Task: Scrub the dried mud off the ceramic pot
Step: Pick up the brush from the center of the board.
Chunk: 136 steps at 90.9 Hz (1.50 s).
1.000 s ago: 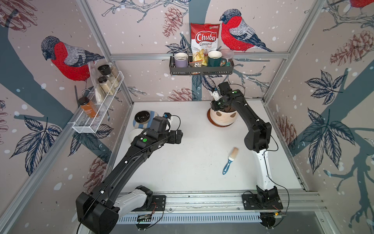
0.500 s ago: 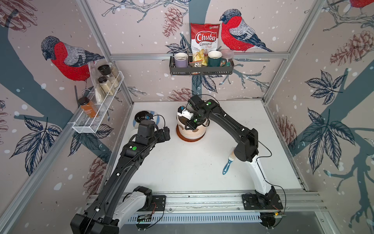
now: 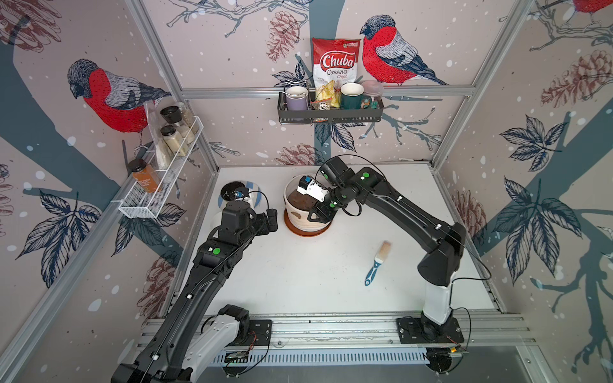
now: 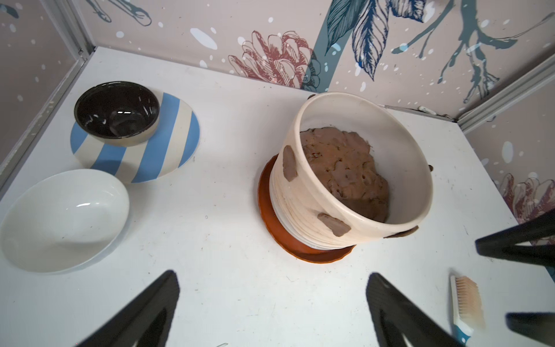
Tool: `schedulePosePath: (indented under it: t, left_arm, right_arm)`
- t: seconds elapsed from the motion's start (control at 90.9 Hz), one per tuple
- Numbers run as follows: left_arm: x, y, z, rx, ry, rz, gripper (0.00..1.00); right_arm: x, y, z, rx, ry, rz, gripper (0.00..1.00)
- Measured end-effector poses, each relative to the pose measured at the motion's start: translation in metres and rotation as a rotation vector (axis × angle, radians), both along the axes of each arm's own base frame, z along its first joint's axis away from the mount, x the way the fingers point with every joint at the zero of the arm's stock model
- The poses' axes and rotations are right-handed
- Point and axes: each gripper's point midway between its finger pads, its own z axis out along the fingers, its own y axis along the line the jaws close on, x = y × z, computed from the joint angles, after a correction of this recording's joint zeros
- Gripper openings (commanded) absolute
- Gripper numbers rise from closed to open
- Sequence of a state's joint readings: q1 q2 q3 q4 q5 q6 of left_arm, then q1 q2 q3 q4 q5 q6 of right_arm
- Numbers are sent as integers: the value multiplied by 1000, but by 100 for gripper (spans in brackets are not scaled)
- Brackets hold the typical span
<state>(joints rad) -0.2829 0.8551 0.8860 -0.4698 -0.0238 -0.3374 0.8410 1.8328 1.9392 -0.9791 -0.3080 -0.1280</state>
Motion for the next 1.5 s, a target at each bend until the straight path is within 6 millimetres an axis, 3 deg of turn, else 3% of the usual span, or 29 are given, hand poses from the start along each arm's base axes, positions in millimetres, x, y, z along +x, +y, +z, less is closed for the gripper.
schedulePosePath:
  t: [0.088,0.187,0.275,0.363,0.495,0.605,0.638,0.671,0.792,0.968,1.299,1.497]
  left_arm:
    - [-2,0,4,9,-38,-17,97]
    - [0,-5,9,13,-71,-48,97]
    - [2,-16,14,-15,-88,-103,97]
    - [-1,-32,20,-51,-92,-178,97]
    - [-15,-67,48,-57,-156,-333,97]
    - [-23,-89,61,-32,-193,-442,97]
    - [-23,-92,60,-24,-191,-455,97]
    - [-22,-96,57,-20,-183,-469,97]
    - [-25,-108,39,9,-128,-528,97]
    - [-21,-108,22,53,-72,-522,97]
    - [-20,-103,13,86,-46,-511,97]
    - [-22,-106,-4,92,22,-530,97]
  right_arm:
    - [-1,-17,19,37,-41,-136,55]
    - [-18,-41,50,115,-128,-267,63]
    - [-24,-84,63,175,-191,-458,71]
    - [-26,-137,55,192,-231,-673,75]
    - [-40,-203,38,235,-244,-912,79]
    - [-52,-235,8,209,-210,-1032,85]
    - [-57,-242,-3,196,-193,-1058,96]
    - [-60,-248,-13,183,-175,-1078,100]
    - [-72,-260,-51,123,-107,-1139,100]
    - [-77,-261,-87,40,-25,-1200,100]
    - [-73,-256,-115,70,124,-1247,100]
    - [-72,-251,-138,-12,207,-1317,99]
